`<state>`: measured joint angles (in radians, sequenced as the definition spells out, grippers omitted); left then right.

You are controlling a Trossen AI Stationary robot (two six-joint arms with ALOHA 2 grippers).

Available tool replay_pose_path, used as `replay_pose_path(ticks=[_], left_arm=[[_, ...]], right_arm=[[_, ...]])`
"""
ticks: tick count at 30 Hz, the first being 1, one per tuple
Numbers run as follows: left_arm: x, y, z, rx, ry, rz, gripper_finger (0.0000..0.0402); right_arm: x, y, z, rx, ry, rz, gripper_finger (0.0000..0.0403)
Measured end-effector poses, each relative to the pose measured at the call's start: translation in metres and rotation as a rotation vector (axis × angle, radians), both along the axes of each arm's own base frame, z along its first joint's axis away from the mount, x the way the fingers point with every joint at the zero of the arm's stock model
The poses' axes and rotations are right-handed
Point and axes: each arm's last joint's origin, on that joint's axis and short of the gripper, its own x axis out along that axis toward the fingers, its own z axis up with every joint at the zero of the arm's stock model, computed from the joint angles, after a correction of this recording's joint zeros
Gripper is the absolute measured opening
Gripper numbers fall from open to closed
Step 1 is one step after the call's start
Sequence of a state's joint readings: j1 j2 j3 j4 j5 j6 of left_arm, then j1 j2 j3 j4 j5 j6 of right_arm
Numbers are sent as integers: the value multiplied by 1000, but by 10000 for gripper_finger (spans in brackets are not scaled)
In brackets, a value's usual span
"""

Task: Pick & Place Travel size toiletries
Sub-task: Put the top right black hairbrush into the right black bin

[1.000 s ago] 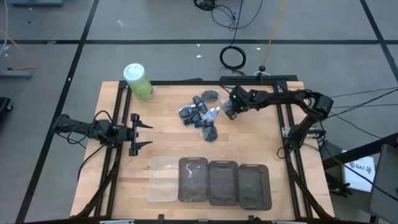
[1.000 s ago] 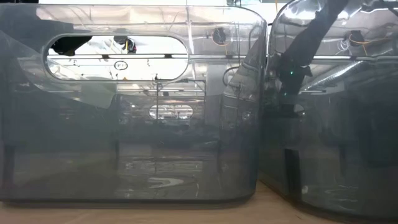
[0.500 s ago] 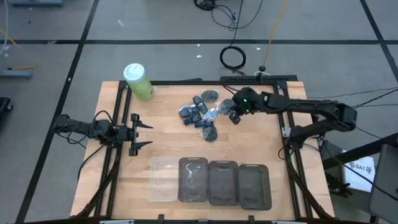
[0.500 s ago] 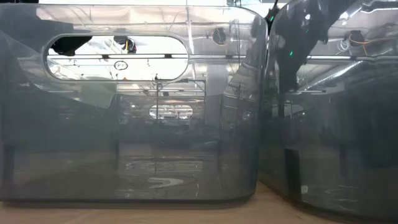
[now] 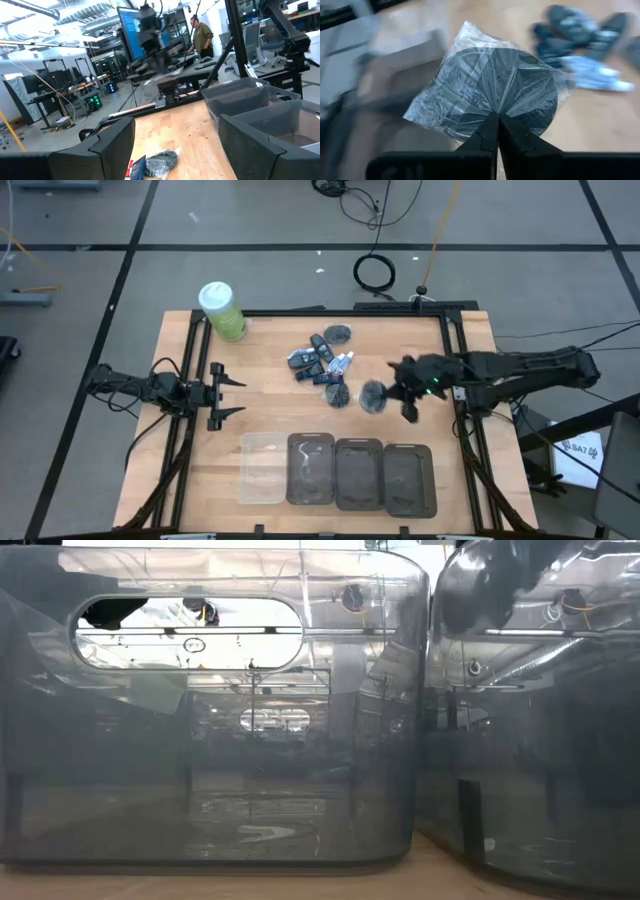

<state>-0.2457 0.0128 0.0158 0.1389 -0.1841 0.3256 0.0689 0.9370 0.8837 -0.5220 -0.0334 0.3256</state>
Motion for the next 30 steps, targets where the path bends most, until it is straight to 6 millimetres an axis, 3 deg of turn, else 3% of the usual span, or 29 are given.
replay_pose_path(ticks=[7,13,23,30], left_arm=[[0,0,0,0,0,0,283],[0,0,0,0,0,0,283],[0,0,0,0,0,0,283],[0,0,0,0,0,0,283]], right_arm=[[-27,46,6,188,44,219,0],[-44,77,-6,347,169,247,0],[-57,105,-37,547,237,205,0],[-57,113,-48,596,144,277,0]])
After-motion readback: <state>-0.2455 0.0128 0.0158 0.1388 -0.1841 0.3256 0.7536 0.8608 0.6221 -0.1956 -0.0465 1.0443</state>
